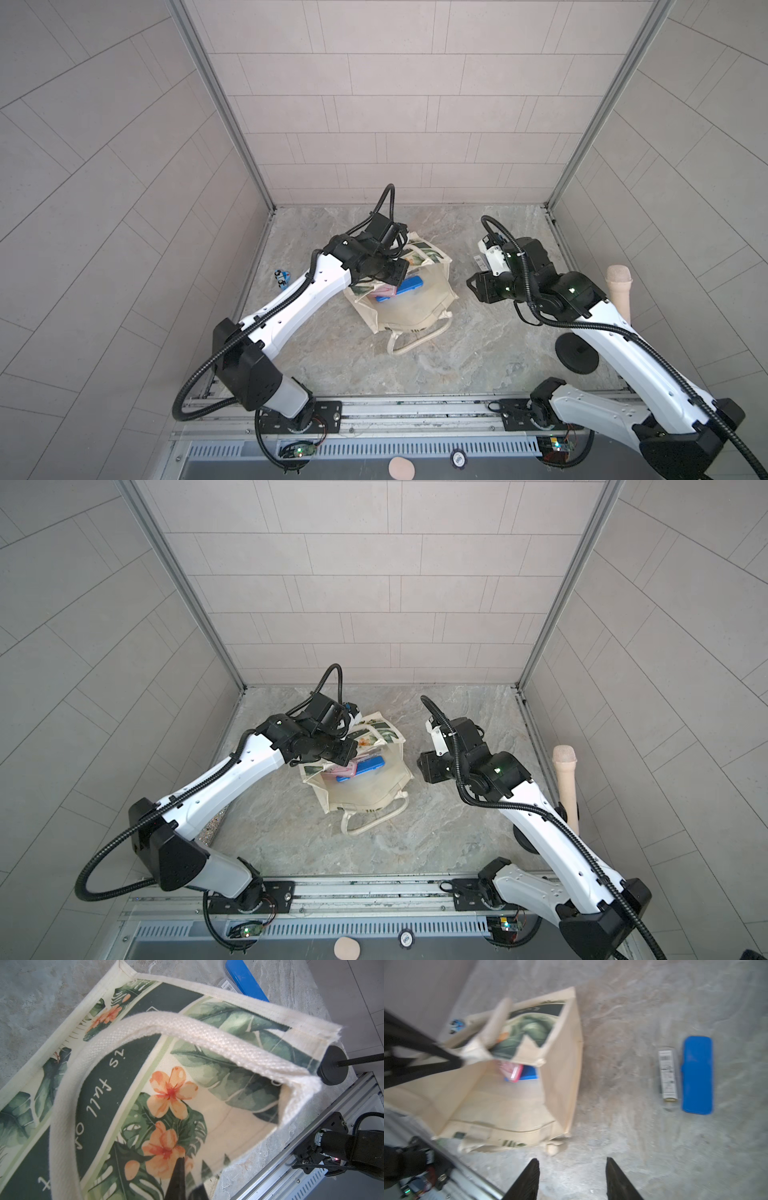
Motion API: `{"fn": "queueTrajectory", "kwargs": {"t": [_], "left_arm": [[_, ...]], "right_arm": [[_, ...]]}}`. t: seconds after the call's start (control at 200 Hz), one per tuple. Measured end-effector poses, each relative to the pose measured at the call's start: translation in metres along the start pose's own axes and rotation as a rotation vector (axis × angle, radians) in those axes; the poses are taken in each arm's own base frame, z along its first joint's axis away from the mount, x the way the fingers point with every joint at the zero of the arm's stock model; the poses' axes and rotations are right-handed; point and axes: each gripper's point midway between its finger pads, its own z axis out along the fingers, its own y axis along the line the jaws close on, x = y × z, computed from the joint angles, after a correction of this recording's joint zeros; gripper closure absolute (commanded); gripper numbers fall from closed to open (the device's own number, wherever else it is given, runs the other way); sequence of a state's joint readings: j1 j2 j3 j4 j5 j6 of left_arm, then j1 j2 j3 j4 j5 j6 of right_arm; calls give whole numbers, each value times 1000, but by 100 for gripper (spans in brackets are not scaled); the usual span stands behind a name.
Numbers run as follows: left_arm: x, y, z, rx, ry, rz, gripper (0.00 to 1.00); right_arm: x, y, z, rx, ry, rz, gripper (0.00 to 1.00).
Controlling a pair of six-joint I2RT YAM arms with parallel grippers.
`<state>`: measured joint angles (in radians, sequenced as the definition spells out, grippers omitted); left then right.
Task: Take out the compass set from the canvas bag
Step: Pick up the compass set from the canvas bag.
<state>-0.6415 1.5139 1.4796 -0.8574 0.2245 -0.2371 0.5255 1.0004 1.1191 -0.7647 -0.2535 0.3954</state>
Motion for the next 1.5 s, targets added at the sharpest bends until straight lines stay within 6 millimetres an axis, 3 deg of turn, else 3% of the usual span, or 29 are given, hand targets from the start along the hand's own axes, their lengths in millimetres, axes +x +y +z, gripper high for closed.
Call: {"fn": "queueTrajectory", "kwargs": {"t": [0.135,0.295,0.45,0.686,0.726,0.826,0.956,1.301,1.501], "left_arm": [[-3,-2,0,11,-9,-18,100],[-3,-3,1,18,-8,-34,100],[-2,-4,2,23,-4,-44,100],[-2,-4,2,25,-4,-47,100],[-2,-4,2,25,-4,-49,100],[-3,-5,2,28,-5,-50,100],[-3,-6,2,33,-6,-50,100],[-3,-7,2,42,-5,-52,100],[-4,-8,2,45,-7,-52,100]], "right_arm": [[12,44,-2,-238,-83,99,48],[31,68,22,-355,-99,254,37],[37,72,43,-363,-133,341,27],[10,85,35,-395,-295,341,27],[7,84,36,-390,-307,344,22],[8,81,46,-362,-299,359,23],[12,84,67,-364,-265,391,26],[34,92,148,-339,-114,528,29],[28,92,163,-316,-124,553,28]]}}
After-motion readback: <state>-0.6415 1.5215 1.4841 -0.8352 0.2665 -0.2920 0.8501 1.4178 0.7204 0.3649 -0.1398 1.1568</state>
